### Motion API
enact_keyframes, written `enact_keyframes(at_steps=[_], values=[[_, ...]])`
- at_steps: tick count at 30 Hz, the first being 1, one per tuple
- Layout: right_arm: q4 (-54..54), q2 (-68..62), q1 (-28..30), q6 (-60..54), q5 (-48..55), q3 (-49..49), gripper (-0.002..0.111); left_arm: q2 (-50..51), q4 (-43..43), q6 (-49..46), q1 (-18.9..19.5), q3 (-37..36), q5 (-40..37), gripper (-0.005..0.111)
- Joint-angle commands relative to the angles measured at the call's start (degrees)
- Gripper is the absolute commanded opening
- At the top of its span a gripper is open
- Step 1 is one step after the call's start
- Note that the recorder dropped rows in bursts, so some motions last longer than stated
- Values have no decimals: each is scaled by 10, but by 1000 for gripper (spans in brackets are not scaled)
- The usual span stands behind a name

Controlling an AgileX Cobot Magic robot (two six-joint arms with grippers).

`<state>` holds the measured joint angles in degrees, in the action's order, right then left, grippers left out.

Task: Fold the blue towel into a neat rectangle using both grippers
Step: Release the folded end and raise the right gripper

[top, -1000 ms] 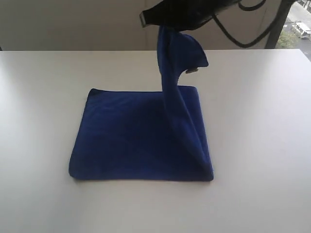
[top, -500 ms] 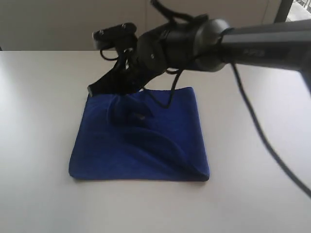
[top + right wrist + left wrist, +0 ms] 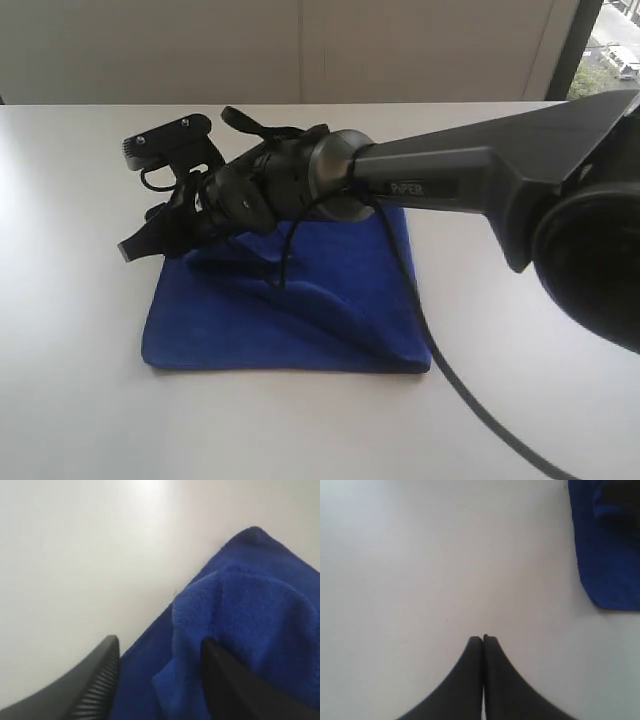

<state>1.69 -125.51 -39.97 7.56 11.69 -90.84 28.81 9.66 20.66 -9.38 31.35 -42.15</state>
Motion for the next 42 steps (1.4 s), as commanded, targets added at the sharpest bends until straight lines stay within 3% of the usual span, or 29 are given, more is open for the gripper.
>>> enact_keyframes(at_steps=[1, 8, 16, 18, 29, 33, 34, 39, 42], values=[[0, 15, 1, 1, 26, -23, 60, -5, -4, 1, 1, -3, -4, 0], [55, 83, 11, -20, 160, -56, 55, -5, -4, 1, 1, -3, -4, 0], [92, 111, 105, -27, 309, -56, 6, -5, -4, 1, 1, -3, -4, 0], [90, 111, 137, -27, 320, -47, 0, -5, -4, 1, 1, -3, -4, 0], [61, 111, 204, -67, 314, 3, 0, -5, -4, 1, 1, -3, -4, 0], [-195, 107, 232, -333, 341, 3, 0, -5, -4, 1, 1, -3, -4, 0], [-213, 107, 238, -346, 342, 3, 0, -5, -4, 1, 1, -3, -4, 0], [-216, 107, 262, -348, 342, 3, 0, -5, -4, 1, 1, -3, -3, 0], [-197, 104, 280, -348, 331, 3, 0, -2, -51, 1, 1, -3, 27, 0]])
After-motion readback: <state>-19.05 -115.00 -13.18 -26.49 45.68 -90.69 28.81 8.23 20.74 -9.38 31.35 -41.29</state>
